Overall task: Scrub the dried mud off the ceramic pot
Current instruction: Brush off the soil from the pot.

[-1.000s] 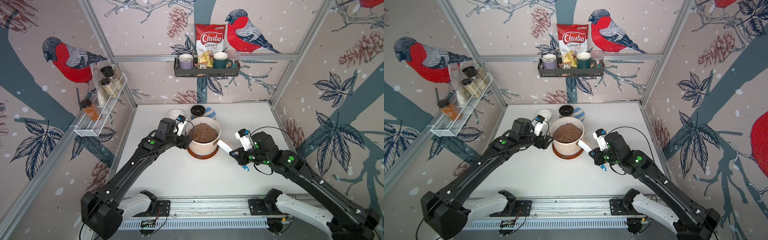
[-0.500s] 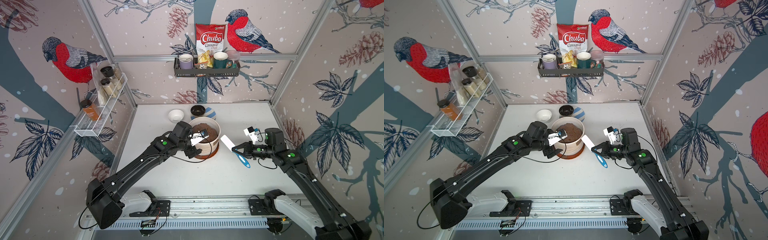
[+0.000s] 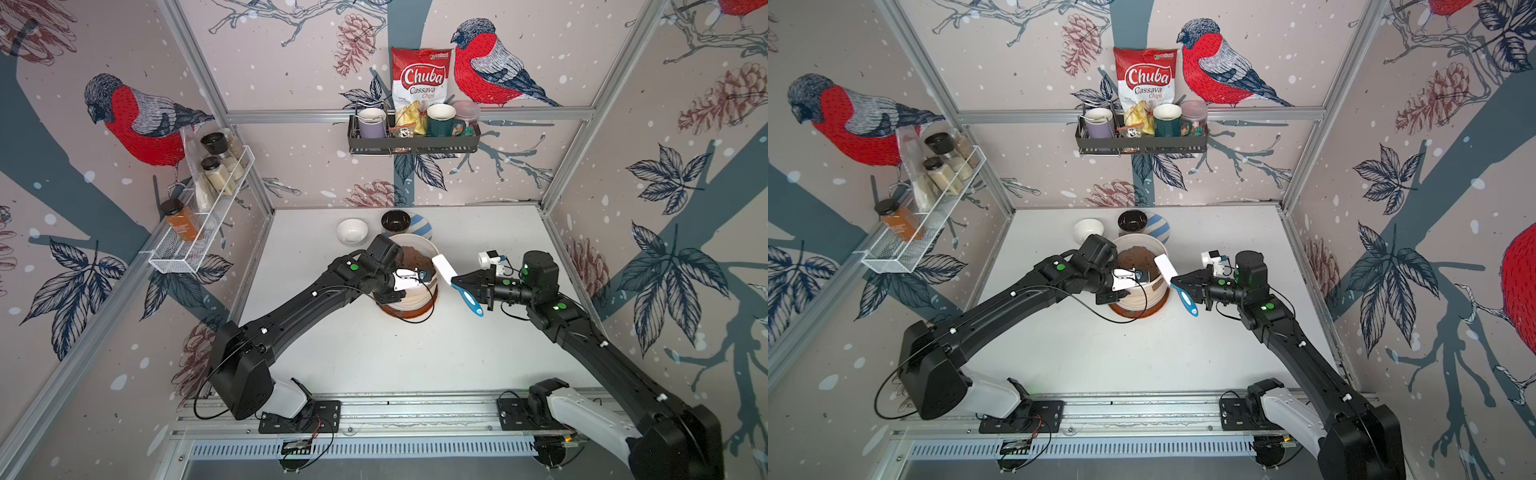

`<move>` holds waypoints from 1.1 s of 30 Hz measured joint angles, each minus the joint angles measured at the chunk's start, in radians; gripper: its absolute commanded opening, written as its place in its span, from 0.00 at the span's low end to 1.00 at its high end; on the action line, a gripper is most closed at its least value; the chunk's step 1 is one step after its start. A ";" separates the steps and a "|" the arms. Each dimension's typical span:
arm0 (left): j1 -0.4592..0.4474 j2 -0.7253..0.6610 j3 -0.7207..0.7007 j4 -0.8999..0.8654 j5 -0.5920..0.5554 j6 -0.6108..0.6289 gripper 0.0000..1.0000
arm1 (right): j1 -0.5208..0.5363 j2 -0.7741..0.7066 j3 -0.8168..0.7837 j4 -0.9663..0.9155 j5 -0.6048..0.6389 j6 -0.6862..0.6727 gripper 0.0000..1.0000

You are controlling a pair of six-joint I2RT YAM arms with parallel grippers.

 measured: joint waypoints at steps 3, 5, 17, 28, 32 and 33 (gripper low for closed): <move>0.000 -0.001 -0.005 0.003 0.016 0.001 0.20 | 0.023 0.069 0.019 0.020 0.001 -0.008 0.00; 0.000 -0.005 -0.019 0.006 0.024 0.008 0.19 | 0.032 0.107 0.027 0.040 0.002 -0.015 0.00; -0.001 0.003 -0.051 0.065 0.036 0.026 0.19 | 0.030 0.177 -0.021 0.084 0.010 -0.162 0.00; -0.010 0.006 -0.056 0.086 0.085 0.024 0.10 | -0.008 0.116 -0.116 0.109 0.027 -0.399 0.00; -0.011 0.008 -0.056 0.087 0.091 0.015 0.10 | -0.011 0.087 -0.158 0.146 0.035 -0.449 0.00; -0.012 0.008 -0.056 0.087 0.091 0.015 0.11 | -0.012 0.075 -0.167 0.146 0.038 -0.457 0.00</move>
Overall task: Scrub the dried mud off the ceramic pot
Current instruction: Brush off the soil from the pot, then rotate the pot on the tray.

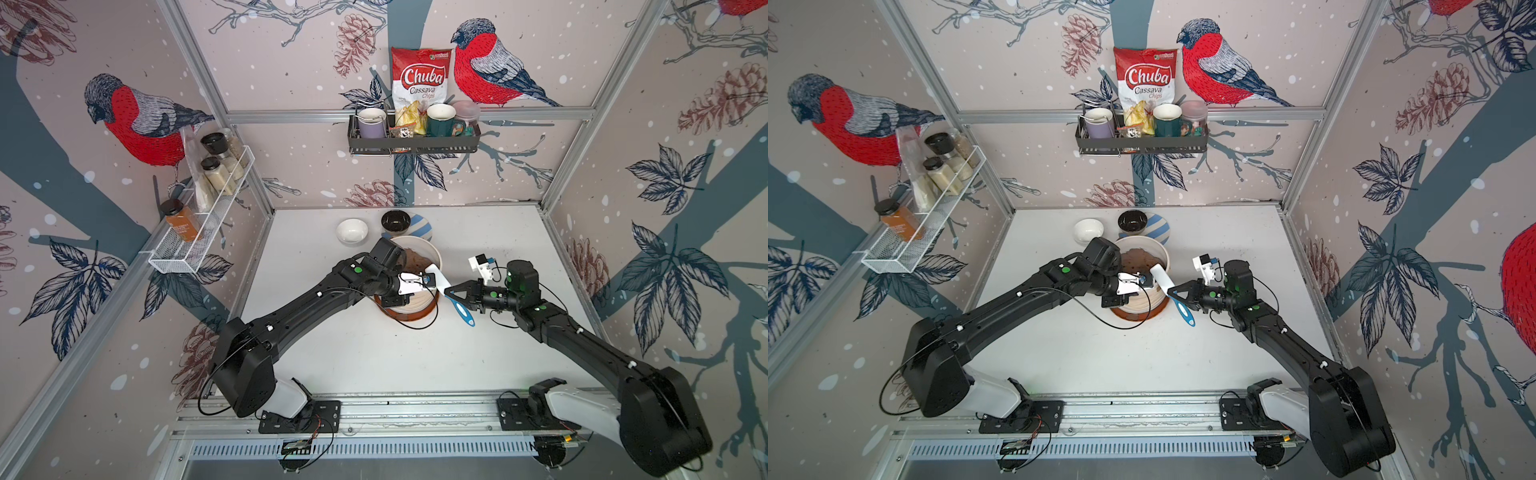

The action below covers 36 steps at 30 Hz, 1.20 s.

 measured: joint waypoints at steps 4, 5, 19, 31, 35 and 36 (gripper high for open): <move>-0.004 0.000 -0.002 0.002 -0.005 -0.006 0.11 | -0.003 -0.069 -0.017 -0.060 0.021 -0.019 0.00; -0.004 0.000 -0.002 0.003 -0.005 -0.006 0.11 | -0.003 -0.093 -0.021 -0.085 0.031 -0.024 0.00; -0.012 0.014 0.004 0.014 -0.006 -0.025 0.11 | -0.026 -0.354 -0.063 -0.477 0.086 -0.075 0.00; -0.021 0.021 0.011 0.013 -0.020 -0.033 0.14 | -0.035 -0.349 0.251 -0.859 0.241 -0.177 0.00; -0.028 0.038 0.031 0.006 -0.024 -0.041 0.14 | -0.036 -0.333 0.343 -0.961 0.327 -0.229 0.00; -0.029 0.044 0.039 0.000 -0.024 -0.043 0.13 | -0.036 -0.330 0.364 -0.982 0.349 -0.243 0.00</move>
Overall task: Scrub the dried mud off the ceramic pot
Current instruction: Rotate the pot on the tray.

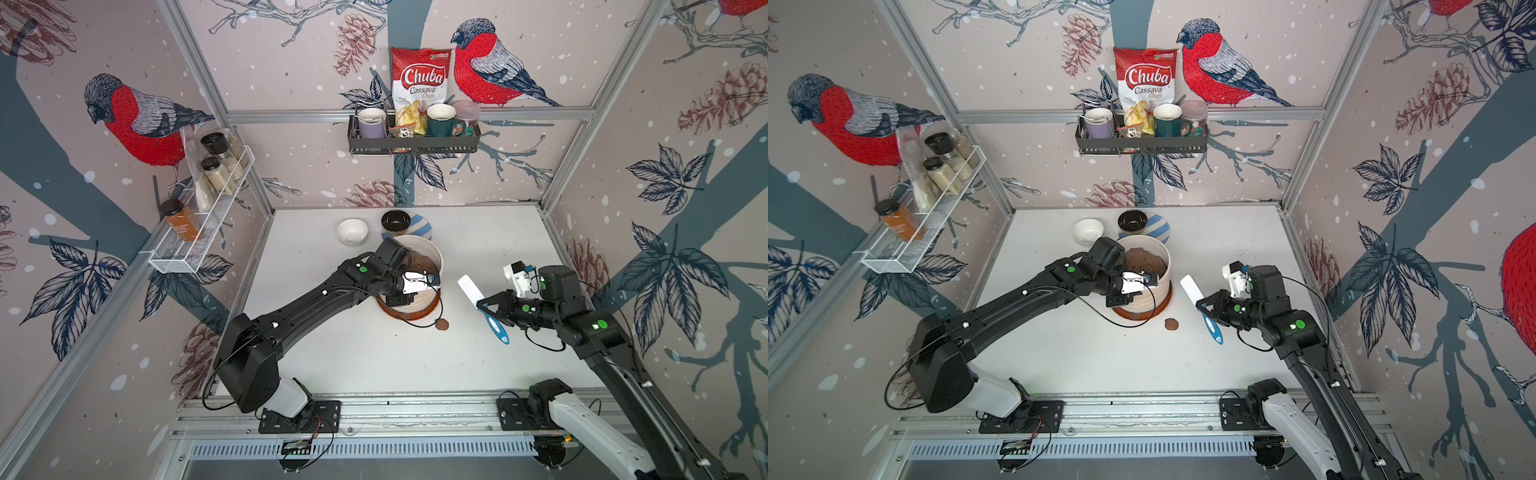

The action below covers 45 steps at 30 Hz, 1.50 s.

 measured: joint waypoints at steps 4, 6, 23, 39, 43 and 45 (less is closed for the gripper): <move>-0.008 0.032 0.040 -0.024 0.000 -0.026 0.07 | 0.000 0.005 0.069 -0.064 0.071 -0.054 0.00; -0.012 0.056 0.074 -0.050 -0.002 -0.051 0.03 | 0.000 0.010 0.086 -0.080 0.089 -0.069 0.00; -0.205 0.490 0.659 -0.254 -0.252 -0.668 0.00 | -0.008 0.023 0.086 -0.178 0.191 -0.140 0.00; -0.231 0.675 0.916 -0.265 -0.438 -1.296 0.08 | 0.266 -0.002 -0.010 -0.155 0.302 -0.296 0.00; -0.230 0.678 0.940 -0.268 -0.401 -1.386 0.23 | 0.314 0.041 -0.028 -0.081 0.306 -0.324 0.00; -0.230 0.666 0.945 -0.270 -0.384 -1.404 0.27 | 0.339 0.068 -0.031 -0.040 0.309 -0.350 0.00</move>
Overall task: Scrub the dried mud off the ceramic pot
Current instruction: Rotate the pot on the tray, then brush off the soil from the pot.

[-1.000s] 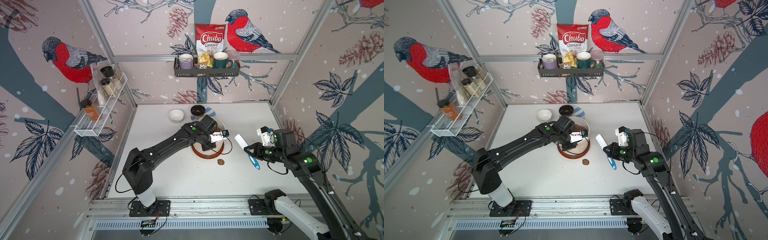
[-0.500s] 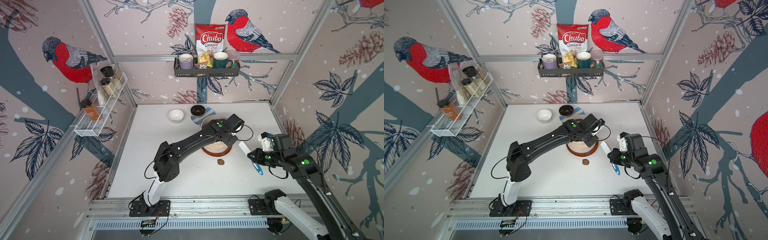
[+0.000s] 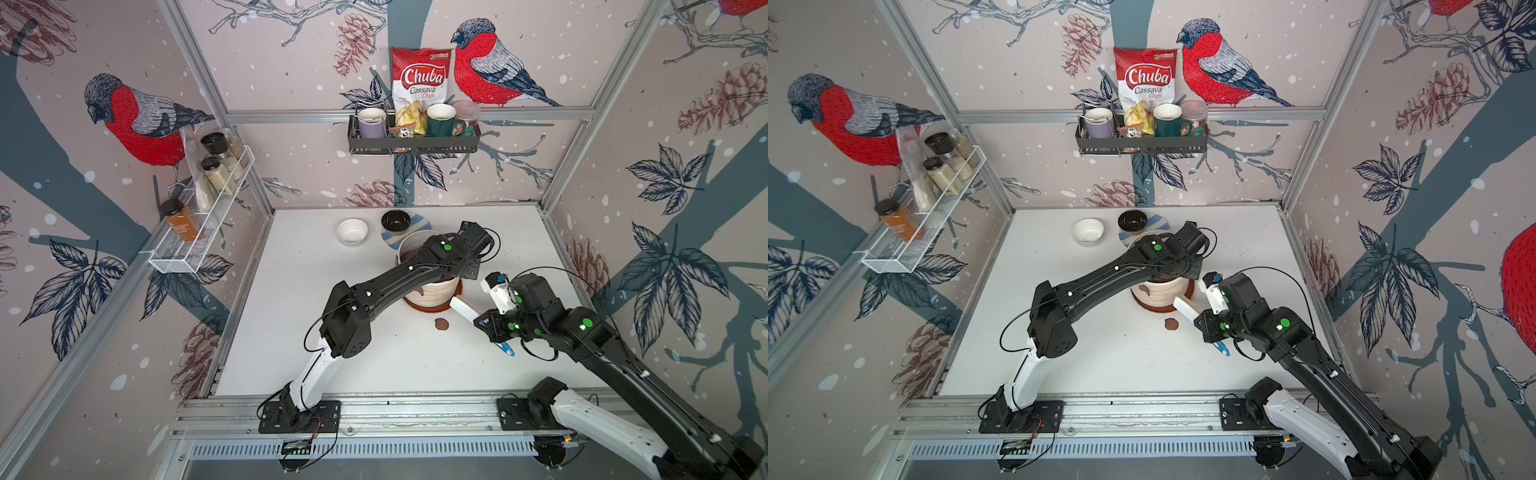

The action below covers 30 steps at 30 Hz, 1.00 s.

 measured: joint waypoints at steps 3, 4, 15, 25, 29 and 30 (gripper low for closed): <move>0.013 -0.049 -0.011 0.007 0.054 -0.011 0.32 | 0.066 0.055 0.005 0.056 0.016 -0.057 0.00; 0.018 -0.076 -0.025 0.008 0.059 -0.011 0.34 | 0.086 0.074 0.007 0.072 0.035 -0.078 0.00; 0.155 -0.520 -0.498 0.068 0.027 0.019 0.49 | 0.153 0.301 0.089 0.167 0.184 -0.210 0.00; 0.286 -0.872 -0.842 0.097 -0.101 0.036 0.61 | 0.153 0.373 0.142 0.161 0.185 -0.261 0.00; 0.327 -0.967 -0.919 0.096 -0.128 0.039 0.61 | 0.155 0.415 0.166 0.163 0.177 -0.269 0.00; 0.333 -0.983 -0.931 0.096 -0.132 0.039 0.61 | 0.155 0.426 0.172 0.163 0.174 -0.282 0.00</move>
